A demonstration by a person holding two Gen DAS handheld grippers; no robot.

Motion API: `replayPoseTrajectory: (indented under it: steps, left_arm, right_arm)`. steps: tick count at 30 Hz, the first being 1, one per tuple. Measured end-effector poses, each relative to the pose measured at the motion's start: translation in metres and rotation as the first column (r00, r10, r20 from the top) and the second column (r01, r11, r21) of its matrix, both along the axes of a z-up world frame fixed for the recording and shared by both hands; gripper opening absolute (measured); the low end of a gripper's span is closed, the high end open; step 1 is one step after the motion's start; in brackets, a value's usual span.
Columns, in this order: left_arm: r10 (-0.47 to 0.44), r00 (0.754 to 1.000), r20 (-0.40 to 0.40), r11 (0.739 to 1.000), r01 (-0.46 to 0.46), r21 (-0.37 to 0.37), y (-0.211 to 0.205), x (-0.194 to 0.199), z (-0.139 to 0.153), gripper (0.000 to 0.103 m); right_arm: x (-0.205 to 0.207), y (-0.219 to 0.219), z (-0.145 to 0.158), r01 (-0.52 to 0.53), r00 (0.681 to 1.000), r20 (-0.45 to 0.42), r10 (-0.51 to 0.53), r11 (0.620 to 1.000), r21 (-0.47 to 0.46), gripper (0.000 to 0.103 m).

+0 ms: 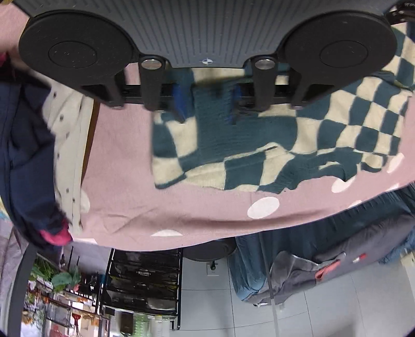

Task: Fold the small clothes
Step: 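Move both grippers to the ribbed hem of the sweater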

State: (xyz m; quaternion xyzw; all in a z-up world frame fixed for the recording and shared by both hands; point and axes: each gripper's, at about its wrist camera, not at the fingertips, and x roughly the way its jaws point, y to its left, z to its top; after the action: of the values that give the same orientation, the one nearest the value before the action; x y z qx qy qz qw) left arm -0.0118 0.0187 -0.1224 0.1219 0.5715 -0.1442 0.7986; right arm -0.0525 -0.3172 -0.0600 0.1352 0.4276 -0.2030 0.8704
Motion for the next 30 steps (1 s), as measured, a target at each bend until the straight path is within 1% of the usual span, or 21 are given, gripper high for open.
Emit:
replayPoseTrajectory:
  steps: [2, 3, 4, 5, 6, 7, 9, 11, 12, 13, 15, 17, 18, 19, 20, 21, 23, 24, 25, 27, 30]
  left_arm:
    - [-0.004, 1.0, -0.003, 1.0, 0.004, 0.003, 0.001, -0.002, 0.0, 0.097]
    - [-0.006, 1.0, -0.002, 1.0, 0.006, 0.006, 0.002, -0.003, 0.001, 0.097]
    - [-0.007, 1.0, 0.0, 1.0, 0.007, 0.007, 0.003, -0.004, 0.001, 0.097]
    - [-0.006, 1.0, 0.002, 1.0, 0.006, 0.007, 0.005, -0.005, 0.002, 0.097]
    - [-0.001, 1.0, 0.005, 1.0, 0.001, 0.007, 0.007, -0.006, 0.003, 0.098]
    - [0.007, 1.0, 0.006, 1.0, -0.007, 0.007, 0.01, -0.007, 0.003, 0.098]
    - [0.03, 1.0, 0.008, 0.999, -0.03, 0.011, 0.015, -0.008, 0.003, 0.098]
    - [0.058, 0.998, 0.004, 0.998, -0.058, 0.012, 0.025, -0.009, 0.003, 0.098]
    - [0.073, 0.997, 0.0, 0.997, -0.073, 0.012, 0.03, -0.01, 0.002, 0.099]
    - [0.088, 0.996, -0.004, 0.996, -0.088, 0.013, 0.035, -0.011, 0.002, 0.099]
    - [0.114, 0.993, -0.01, 0.993, -0.114, 0.018, 0.045, -0.013, 0.0, 0.099]
    - [0.132, 0.991, -0.008, 0.991, -0.132, 0.017, 0.054, -0.015, 0.001, 0.099]
    - [0.138, 0.99, -0.007, 0.99, -0.138, 0.015, 0.057, -0.017, 0.001, 0.099]
    - [0.144, 0.99, -0.007, 0.989, -0.144, 0.014, 0.06, -0.018, 0.001, 0.099]
    - [0.149, 0.989, -0.007, 0.989, -0.149, 0.012, 0.062, -0.019, 0.001, 0.099]
    - [0.153, 0.988, -0.007, 0.988, -0.153, 0.009, 0.063, -0.021, 0.0, 0.099]
    - [0.154, 0.988, -0.007, 0.988, -0.154, -0.001, 0.063, -0.024, 0.001, 0.099]
    - [0.154, 0.988, -0.006, 0.988, -0.154, -0.005, 0.062, -0.025, 0.001, 0.099]
    - [0.151, 0.988, -0.004, 0.988, -0.151, -0.014, 0.061, -0.028, 0.001, 0.099]
    - [0.14, 0.99, 0.006, 0.989, -0.14, -0.04, 0.06, -0.033, 0.003, 0.099]
    - [0.115, 0.993, 0.024, 0.991, -0.112, -0.078, 0.059, -0.041, 0.004, 0.101]
  right_arm:
    - [0.01, -0.004, -0.007, 0.006, 0.999, -0.039, -0.007, 1.0, -0.016, 0.078]
    - [0.014, -0.007, -0.012, 0.009, 0.999, -0.052, -0.009, 1.0, 0.005, 0.074]
    - [0.017, -0.009, -0.016, 0.007, 0.998, -0.061, -0.005, 0.999, 0.032, 0.067]
    - [0.017, -0.009, -0.02, 0.003, 0.997, -0.073, 0.001, 0.999, 0.049, 0.064]
    - [0.018, -0.009, -0.024, 0.001, 0.996, -0.094, 0.005, 0.998, 0.057, 0.05]
    - [0.018, -0.008, -0.026, -0.004, 0.994, -0.105, 0.011, 0.998, 0.068, 0.027]
    - [0.014, -0.005, -0.024, -0.022, 0.996, -0.079, 0.028, 0.997, 0.077, 0.021]
    - [0.011, -0.002, -0.02, -0.043, 0.996, -0.071, 0.045, 0.999, 0.033, 0.016]
    - [0.01, -0.003, -0.02, -0.035, 0.996, -0.079, 0.035, 0.999, 0.009, 0.002]
    - [0.009, -0.008, -0.022, -0.015, 0.996, -0.088, 0.015, 1.0, 0.006, 0.002]
    - [0.009, -0.02, -0.028, 0.003, 0.994, -0.114, 0.003, 0.999, 0.053, 0.002]
    - [0.006, -0.025, -0.024, 0.006, 0.997, -0.078, 0.0, 0.997, 0.082, 0.013]
    - [0.004, -0.023, -0.018, -0.007, 0.999, -0.053, 0.011, 0.997, 0.082, 0.025]
    - [0.002, -0.02, -0.013, -0.029, 0.999, -0.038, 0.031, 0.997, 0.071, 0.042]
    - [0.0, -0.015, -0.007, -0.049, 0.998, -0.026, 0.051, 0.997, 0.057, 0.049]
    - [-0.003, -0.011, -0.003, -0.068, 0.998, -0.013, 0.068, 0.997, 0.046, 0.054]
    - [-0.01, -0.004, 0.004, -0.107, 0.994, 0.005, 0.107, 0.993, 0.048, 0.055]
    - [-0.013, 0.0, 0.006, -0.122, 0.992, 0.004, 0.122, 0.991, 0.053, 0.061]
    - [-0.017, 0.003, 0.008, -0.133, 0.991, -0.002, 0.133, 0.99, 0.055, 0.069]
    - [-0.027, 0.008, 0.011, -0.148, 0.989, -0.014, 0.149, 0.987, 0.065, 0.079]
    - [-0.042, 0.013, 0.015, -0.151, 0.988, -0.03, 0.154, 0.986, 0.076, 0.08]
